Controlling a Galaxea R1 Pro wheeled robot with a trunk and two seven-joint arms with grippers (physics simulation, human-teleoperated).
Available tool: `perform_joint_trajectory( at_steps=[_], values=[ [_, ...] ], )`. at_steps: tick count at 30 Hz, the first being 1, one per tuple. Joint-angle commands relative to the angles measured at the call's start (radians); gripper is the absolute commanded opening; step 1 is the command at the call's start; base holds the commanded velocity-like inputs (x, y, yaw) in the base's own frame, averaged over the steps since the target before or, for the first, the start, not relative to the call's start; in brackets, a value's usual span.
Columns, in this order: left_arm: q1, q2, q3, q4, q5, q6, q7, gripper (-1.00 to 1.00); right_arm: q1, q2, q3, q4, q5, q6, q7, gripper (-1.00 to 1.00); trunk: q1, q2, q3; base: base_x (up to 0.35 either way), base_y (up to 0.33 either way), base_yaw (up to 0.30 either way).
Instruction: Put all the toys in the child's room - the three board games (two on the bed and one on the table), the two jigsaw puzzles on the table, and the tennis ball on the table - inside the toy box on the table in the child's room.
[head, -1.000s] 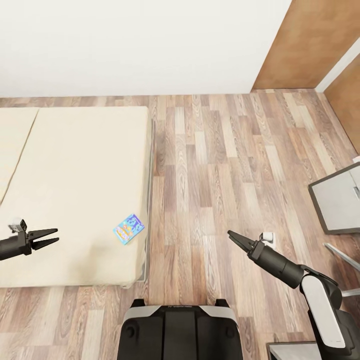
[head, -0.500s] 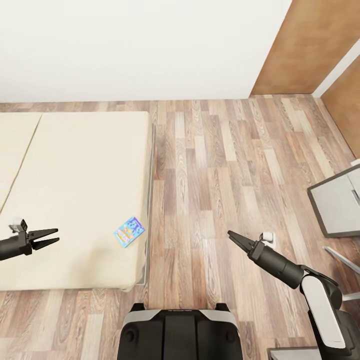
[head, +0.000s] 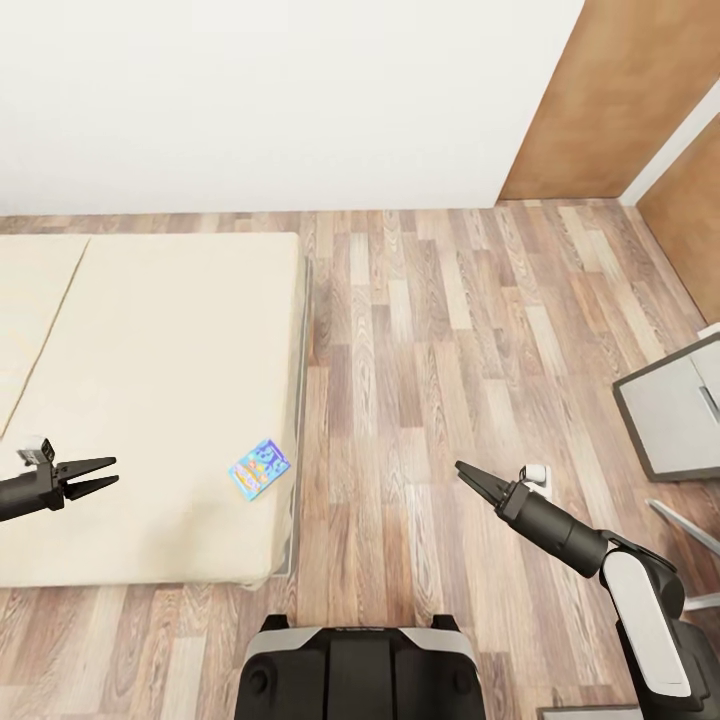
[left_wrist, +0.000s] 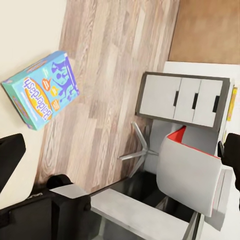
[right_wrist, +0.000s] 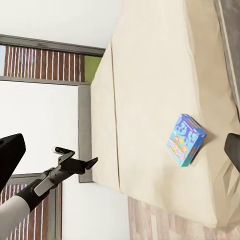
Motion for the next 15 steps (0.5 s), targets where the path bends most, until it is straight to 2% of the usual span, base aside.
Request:
perform_joint_trajectory(
  at_steps=[1,15],
  values=[
    [0.000,0.000,0.000,0.000,-0.001,0.010,-0.004,1.00,-0.001,0.000,-0.001,0.000,0.000,0.005,0.002,1.00,0.001,-0.001,0.001,0.000,0.000,0.000],
    [-0.001,0.000,0.000,0.000,-0.002,0.010,-0.004,1.00,-0.001,0.000,-0.001,0.001,0.000,-0.002,0.002,1.00,0.001,-0.001,0.024,0.000,0.000,0.000]
  ],
)
